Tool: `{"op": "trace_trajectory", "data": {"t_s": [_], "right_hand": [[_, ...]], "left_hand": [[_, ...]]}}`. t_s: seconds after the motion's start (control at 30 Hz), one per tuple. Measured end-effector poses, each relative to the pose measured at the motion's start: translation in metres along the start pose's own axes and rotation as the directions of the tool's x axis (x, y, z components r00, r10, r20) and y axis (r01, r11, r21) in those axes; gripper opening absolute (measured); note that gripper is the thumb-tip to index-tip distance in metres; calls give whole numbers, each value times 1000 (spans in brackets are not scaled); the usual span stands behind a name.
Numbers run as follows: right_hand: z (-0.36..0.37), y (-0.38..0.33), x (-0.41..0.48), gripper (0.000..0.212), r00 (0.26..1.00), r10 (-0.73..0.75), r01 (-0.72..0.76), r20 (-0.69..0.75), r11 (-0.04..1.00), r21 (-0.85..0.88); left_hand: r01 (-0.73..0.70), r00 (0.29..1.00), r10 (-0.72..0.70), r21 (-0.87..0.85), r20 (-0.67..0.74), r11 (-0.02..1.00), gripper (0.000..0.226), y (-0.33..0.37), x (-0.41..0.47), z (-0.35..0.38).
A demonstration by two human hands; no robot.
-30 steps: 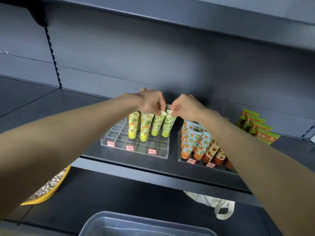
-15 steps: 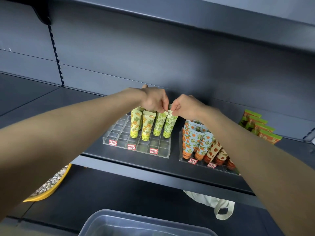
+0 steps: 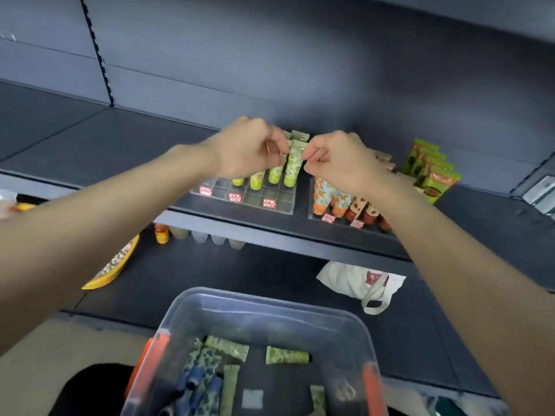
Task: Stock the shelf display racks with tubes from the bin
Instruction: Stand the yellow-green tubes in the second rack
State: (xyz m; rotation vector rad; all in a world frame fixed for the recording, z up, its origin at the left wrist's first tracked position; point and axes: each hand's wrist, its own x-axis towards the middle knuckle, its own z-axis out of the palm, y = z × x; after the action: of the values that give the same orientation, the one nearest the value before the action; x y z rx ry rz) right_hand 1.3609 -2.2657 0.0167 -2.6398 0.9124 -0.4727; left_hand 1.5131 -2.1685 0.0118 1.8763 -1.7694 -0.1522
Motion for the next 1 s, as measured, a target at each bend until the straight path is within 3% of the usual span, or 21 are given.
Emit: {"op": "trace_trajectory", "data": {"t_s": [0.13, 0.23, 0.37, 0.47, 0.63, 0.73, 0.93, 1.0], "right_hand": [[49, 14, -74, 18, 994, 49, -55, 99, 996, 65], [107, 37, -134, 20, 960, 169, -190, 223, 979, 79], [190, 68, -211, 22, 822, 318, -398, 473, 914, 77], [235, 94, -252, 25, 715, 388, -494, 582, 869, 28], [280, 136, -284, 38, 570, 516, -538, 639, 823, -184], [294, 141, -284, 57, 494, 556, -639, 669, 754, -154], [310, 143, -291, 75, 323, 627, -839, 709, 536, -92], [312, 142, -295, 75, 273, 618, -835, 737, 532, -138]], "left_hand": [[101, 989, -85, -132, 122, 986, 17, -6, -72, 59], [217, 948, -166, -171, 272, 961, 16, -17, -128, 126], [409, 812, -279, -157, 513, 899, 16, -28, -197, 222], [513, 696, -330, -120, 638, 850, 23, -27, -230, 279], [504, 537, -271, -47, 799, 862, 32, -28, -250, 344], [427, 528, -218, -35, 821, 904, 35, -22, -244, 364], [365, 490, -204, 13, 848, 931, 43, -15, -250, 399], [340, 453, -201, 40, 869, 939, 46, -15, -252, 404]]}}
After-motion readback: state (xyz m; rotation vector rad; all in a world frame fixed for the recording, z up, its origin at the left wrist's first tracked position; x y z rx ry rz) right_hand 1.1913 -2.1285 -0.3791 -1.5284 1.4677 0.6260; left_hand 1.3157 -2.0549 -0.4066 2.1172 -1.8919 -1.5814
